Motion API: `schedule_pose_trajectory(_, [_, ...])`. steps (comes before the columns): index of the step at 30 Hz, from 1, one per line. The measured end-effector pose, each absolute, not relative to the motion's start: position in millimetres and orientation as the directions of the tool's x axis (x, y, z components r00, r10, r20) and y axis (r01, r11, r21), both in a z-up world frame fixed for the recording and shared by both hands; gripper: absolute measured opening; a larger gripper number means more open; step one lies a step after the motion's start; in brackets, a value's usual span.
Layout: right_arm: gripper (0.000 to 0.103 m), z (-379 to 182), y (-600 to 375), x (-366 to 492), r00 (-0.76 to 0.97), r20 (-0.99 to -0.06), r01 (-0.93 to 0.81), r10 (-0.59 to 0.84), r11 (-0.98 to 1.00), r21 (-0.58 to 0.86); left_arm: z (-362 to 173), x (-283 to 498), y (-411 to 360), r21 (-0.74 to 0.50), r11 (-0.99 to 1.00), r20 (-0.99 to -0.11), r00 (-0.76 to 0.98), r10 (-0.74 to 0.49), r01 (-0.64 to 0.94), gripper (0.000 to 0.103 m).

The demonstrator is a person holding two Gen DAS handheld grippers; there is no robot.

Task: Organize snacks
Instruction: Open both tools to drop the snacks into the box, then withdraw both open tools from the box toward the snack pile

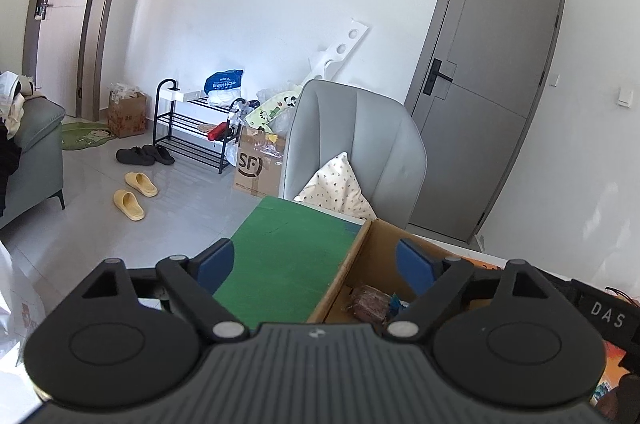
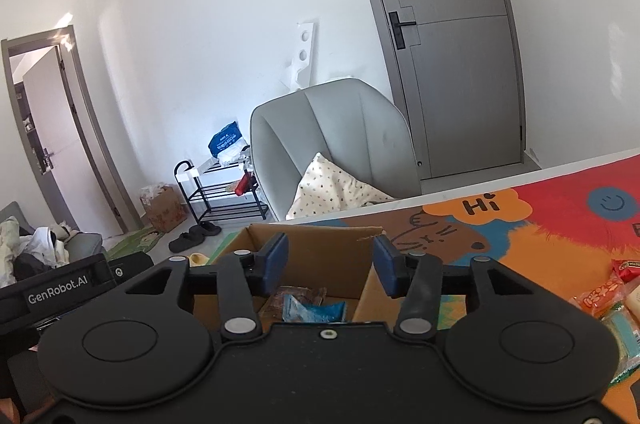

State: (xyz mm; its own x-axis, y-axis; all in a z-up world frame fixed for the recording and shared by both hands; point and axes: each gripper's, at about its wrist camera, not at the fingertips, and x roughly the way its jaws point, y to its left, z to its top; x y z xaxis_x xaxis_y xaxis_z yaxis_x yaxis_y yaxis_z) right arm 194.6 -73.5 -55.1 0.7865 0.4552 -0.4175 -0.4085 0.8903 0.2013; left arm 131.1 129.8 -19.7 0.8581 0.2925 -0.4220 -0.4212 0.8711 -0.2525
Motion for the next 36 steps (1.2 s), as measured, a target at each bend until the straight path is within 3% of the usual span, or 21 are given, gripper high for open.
schedule_pose_trajectory(4, [0.063, -55, -90, 187, 0.804, -0.415, -0.373, 0.426, 0.905, 0.205, -19, 129, 121, -0.248, 0.869, -0.424, 0.855, 0.300, -0.428, 0.096])
schedule_pose_trajectory(19, [0.089, -58, -160, 163, 0.854, -0.423, -0.242, 0.303, 0.951, 0.191, -21, 124, 73, -0.220, 0.907, -0.423, 0.873, 0.243, -0.360, 0.103])
schedule_pose_trajectory(27, [0.098, -61, -196, 155, 0.868, -0.428, -0.185, 0.253, 0.963, 0.194, -25, 125, 39, -0.211, 0.930, -0.435, 0.881, 0.185, -0.300, 0.103])
schedule_pose_trajectory(36, [0.099, -65, -245, 148, 0.885, -0.422, -0.126, 0.200, 0.973, 0.195, -26, 127, -7, -0.194, 0.952, -0.432, 0.892, 0.135, -0.238, 0.103])
